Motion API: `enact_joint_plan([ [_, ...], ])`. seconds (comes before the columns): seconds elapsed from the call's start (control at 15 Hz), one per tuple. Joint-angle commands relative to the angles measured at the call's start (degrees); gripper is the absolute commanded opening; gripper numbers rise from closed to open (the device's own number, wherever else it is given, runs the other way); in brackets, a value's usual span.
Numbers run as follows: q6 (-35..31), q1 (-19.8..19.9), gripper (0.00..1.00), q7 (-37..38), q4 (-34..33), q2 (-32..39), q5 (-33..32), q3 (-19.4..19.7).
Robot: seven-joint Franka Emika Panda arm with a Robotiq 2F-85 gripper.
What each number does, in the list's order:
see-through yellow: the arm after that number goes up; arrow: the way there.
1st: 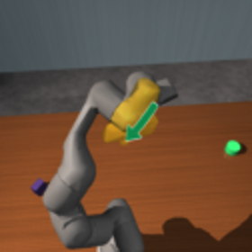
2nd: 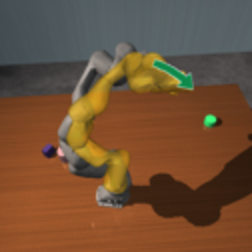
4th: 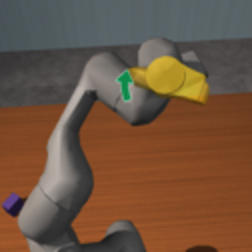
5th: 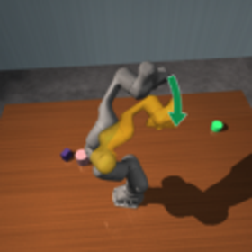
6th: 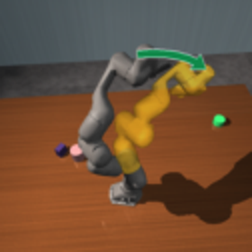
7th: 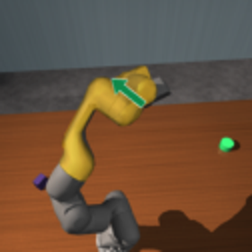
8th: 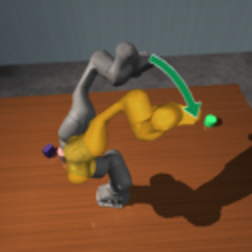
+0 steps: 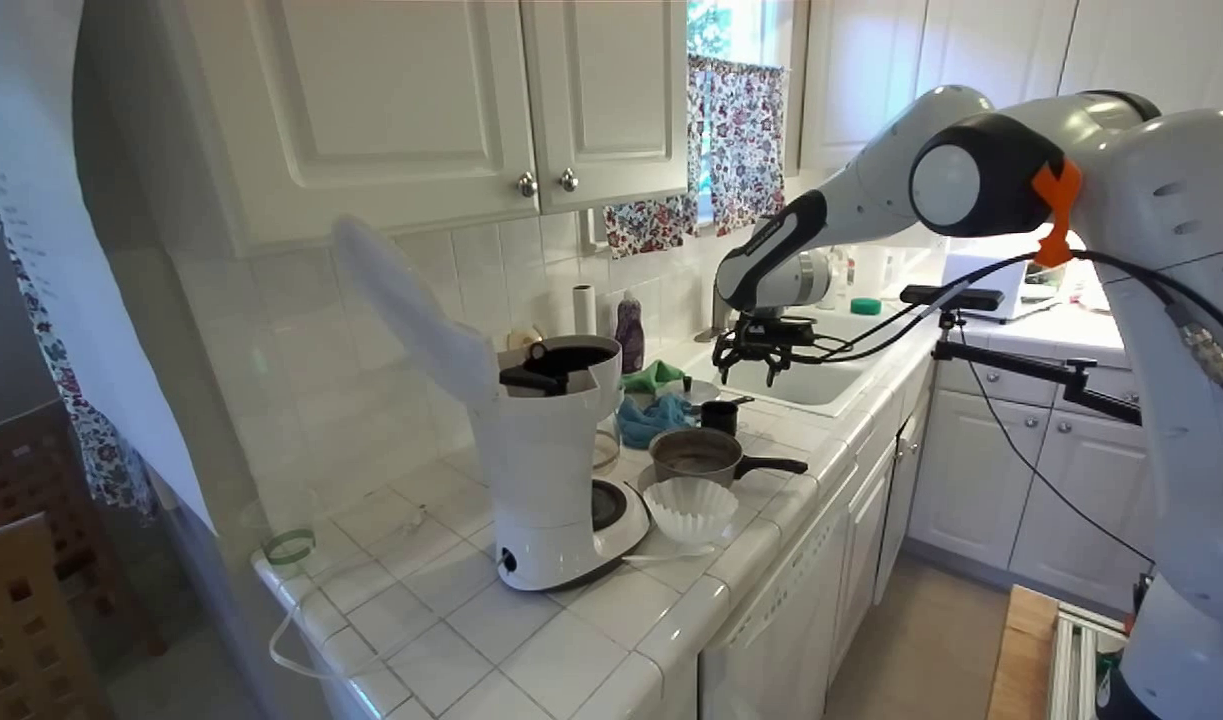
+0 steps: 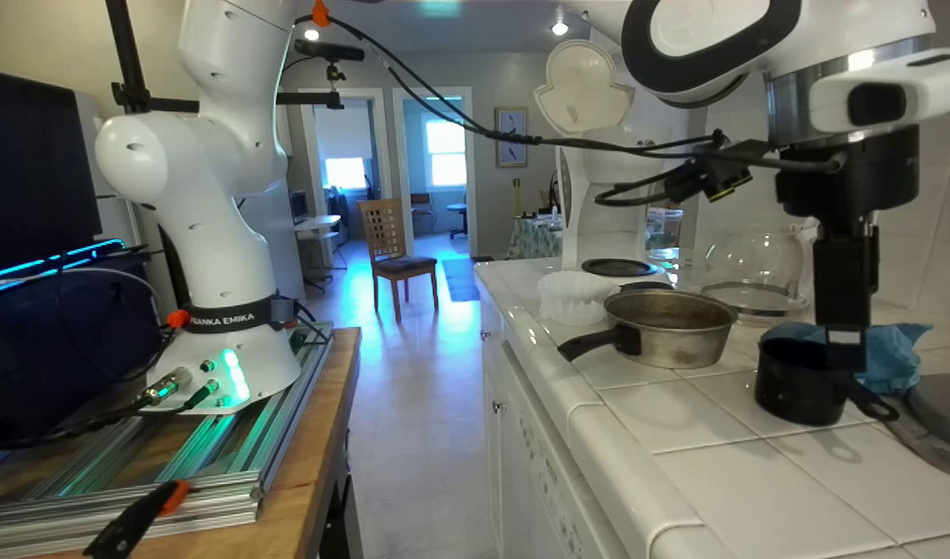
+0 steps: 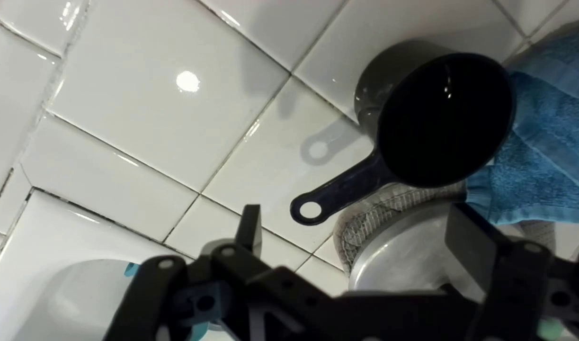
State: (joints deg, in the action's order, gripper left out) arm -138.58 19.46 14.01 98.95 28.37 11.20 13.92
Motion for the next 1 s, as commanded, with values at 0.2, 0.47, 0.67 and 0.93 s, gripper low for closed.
enact_joint_plan([
  [0.2,0.96,1.43,1.0,-1.11,-5.25,4.72,2.4,-1.8],
  [0.47,1.66,1.49,1.0,-0.41,-7.37,6.83,2.63,-2.13],
  [0.67,1.97,1.4,1.0,-0.18,-8.56,7.94,2.57,-2.25],
  [0.93,3.03,1.26,1.0,0.35,-10.24,9.27,2.29,-2.23],
])
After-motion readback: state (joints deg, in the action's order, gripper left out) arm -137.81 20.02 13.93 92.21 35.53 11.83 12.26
